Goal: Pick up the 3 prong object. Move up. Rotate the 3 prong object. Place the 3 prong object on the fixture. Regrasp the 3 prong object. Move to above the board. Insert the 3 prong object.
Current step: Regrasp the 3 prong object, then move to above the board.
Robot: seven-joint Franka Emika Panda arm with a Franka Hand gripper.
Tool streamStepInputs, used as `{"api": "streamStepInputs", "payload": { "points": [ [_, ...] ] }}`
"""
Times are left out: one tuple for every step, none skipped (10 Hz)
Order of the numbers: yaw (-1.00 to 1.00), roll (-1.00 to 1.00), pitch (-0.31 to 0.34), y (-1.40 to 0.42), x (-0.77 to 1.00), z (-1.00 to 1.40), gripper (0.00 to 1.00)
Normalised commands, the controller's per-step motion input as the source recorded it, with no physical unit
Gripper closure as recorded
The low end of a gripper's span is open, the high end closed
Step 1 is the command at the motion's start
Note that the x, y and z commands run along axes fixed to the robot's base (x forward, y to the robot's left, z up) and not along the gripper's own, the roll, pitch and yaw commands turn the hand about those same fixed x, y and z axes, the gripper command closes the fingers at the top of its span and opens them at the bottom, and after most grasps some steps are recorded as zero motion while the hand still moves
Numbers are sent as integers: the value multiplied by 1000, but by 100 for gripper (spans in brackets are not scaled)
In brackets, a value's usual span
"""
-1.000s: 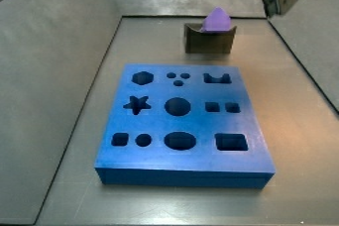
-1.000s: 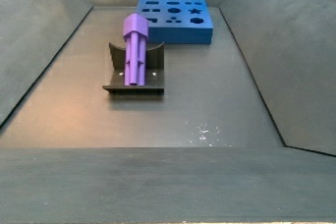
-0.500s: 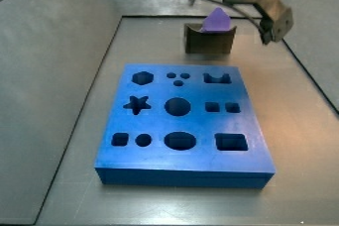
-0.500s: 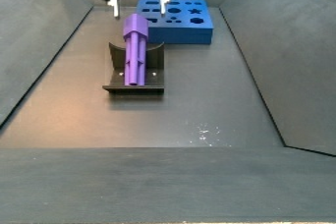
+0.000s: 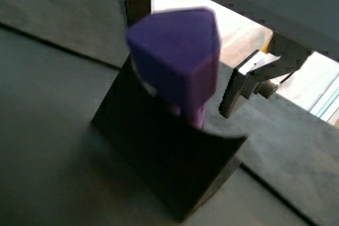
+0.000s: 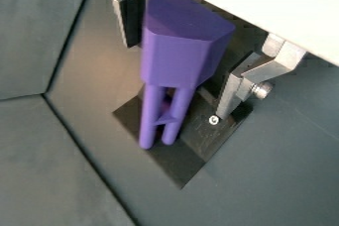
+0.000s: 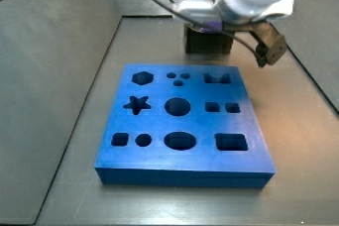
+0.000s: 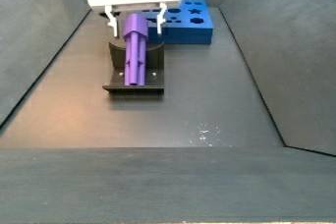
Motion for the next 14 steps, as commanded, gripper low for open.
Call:
{"api": "streamStepInputs", "payload": {
  "points": [
    [98, 138, 55, -48, 158, -292, 0],
    [104, 145, 58, -50, 135, -170, 0],
    [0, 0, 0, 0, 0, 0, 100],
    [292, -91, -48, 256, 92, 1000, 100],
    [285, -99, -49, 254, 92, 1000, 100],
    [249, -107, -56, 245, 87, 1000, 100],
    [143, -64, -109, 223, 78, 1000, 100],
    [104, -48, -125, 217, 77, 1000, 100],
    [36, -35, -130, 204, 68, 1000, 100],
    [-5, -31, -125, 198, 62, 1000, 100],
    [-52, -43, -104, 186, 50, 1000, 100],
    [-72, -51, -85, 179, 42, 1000, 100],
    [-86, -66, -54, 167, 30, 1000, 100],
    [-90, -77, -32, 157, 20, 1000, 100]
  ]
}}
